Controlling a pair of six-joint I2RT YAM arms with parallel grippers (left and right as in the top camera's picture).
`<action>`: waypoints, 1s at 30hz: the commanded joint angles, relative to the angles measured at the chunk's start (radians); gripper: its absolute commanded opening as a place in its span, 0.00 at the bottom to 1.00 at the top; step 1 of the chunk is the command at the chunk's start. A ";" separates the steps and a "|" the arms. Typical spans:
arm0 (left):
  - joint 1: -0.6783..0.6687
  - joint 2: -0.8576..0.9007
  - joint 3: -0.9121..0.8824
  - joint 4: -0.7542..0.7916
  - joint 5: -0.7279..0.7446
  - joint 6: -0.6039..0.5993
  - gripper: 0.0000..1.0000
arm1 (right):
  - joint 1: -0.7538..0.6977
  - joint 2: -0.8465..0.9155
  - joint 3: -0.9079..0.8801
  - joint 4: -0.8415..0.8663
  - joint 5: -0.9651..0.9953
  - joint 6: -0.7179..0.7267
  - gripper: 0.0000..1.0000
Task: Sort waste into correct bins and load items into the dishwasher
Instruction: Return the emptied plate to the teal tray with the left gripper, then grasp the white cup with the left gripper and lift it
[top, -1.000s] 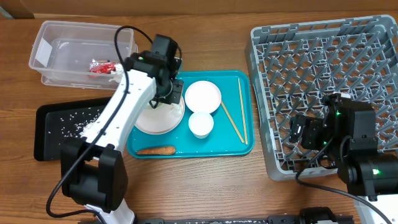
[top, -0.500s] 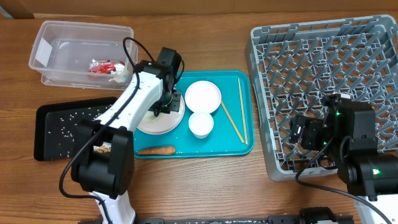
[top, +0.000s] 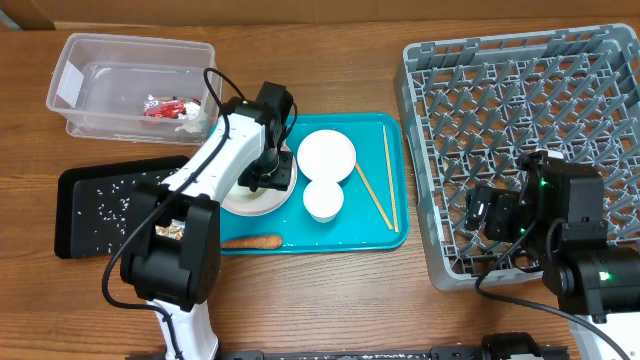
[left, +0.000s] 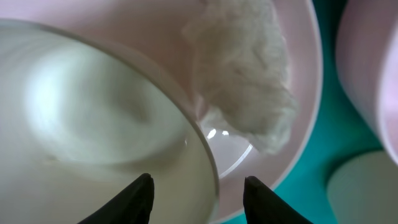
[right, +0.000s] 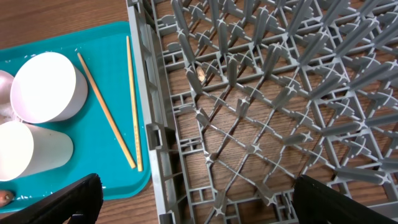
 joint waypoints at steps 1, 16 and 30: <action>0.000 -0.066 0.114 -0.018 0.109 -0.047 0.50 | -0.003 -0.003 0.025 0.003 0.006 -0.004 1.00; -0.138 -0.110 -0.022 -0.023 0.158 -0.056 0.50 | -0.003 -0.003 0.025 -0.001 0.006 -0.004 1.00; -0.070 -0.112 0.097 -0.102 0.429 0.056 0.04 | -0.007 -0.003 0.025 -0.018 0.302 0.112 1.00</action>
